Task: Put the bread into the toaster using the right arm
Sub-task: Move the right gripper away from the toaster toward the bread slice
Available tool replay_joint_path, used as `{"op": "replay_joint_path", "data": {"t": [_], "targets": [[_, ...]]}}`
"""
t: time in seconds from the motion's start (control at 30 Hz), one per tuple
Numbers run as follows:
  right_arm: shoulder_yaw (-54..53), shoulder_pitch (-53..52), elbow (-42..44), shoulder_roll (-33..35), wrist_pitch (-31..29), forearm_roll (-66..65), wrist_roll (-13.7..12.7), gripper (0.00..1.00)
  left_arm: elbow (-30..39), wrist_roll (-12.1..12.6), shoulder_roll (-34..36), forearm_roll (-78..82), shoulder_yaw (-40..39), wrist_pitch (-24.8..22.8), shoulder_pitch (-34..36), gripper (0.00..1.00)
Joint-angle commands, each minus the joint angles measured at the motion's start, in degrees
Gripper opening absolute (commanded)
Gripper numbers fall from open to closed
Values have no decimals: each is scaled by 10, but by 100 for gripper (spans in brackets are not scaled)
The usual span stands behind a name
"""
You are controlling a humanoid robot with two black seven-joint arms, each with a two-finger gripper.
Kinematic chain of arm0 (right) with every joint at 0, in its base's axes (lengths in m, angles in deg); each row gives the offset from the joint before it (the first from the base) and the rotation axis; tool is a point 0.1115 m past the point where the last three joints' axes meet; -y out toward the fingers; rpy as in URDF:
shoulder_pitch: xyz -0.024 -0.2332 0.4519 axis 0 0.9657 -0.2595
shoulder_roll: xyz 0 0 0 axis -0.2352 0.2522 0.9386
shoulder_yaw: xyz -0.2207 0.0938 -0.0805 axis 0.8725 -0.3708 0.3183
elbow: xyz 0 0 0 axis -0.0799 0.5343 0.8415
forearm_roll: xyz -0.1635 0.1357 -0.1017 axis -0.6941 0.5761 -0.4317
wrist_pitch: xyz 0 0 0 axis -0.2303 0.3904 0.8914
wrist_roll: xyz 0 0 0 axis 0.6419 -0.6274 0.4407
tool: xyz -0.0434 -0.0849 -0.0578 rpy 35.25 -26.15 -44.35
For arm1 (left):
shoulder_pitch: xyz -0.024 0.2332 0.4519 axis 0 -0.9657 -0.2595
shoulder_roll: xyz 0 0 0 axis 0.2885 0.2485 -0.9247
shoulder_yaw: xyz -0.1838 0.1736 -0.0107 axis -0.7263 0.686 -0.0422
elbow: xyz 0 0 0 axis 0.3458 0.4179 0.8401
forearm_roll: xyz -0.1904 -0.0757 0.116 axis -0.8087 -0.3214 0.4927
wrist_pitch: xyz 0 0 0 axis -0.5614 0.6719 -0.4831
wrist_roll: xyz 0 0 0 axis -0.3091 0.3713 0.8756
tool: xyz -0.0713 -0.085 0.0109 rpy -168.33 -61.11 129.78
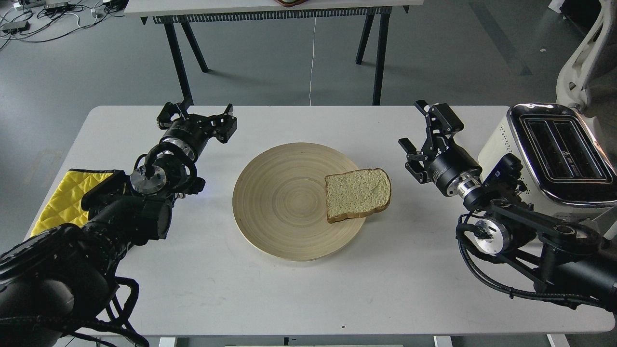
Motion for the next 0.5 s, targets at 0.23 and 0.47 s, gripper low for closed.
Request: {"op": "replay_joint_path", "data": {"t": [0.23, 0.47], "targets": [[59, -19, -12, 15, 0, -2, 0, 99, 0, 1, 0, 0, 0, 0, 0, 100], [75, -20, -34, 45, 0, -20, -10, 99, 0, 1, 0, 0, 0, 0, 0, 100]]}}
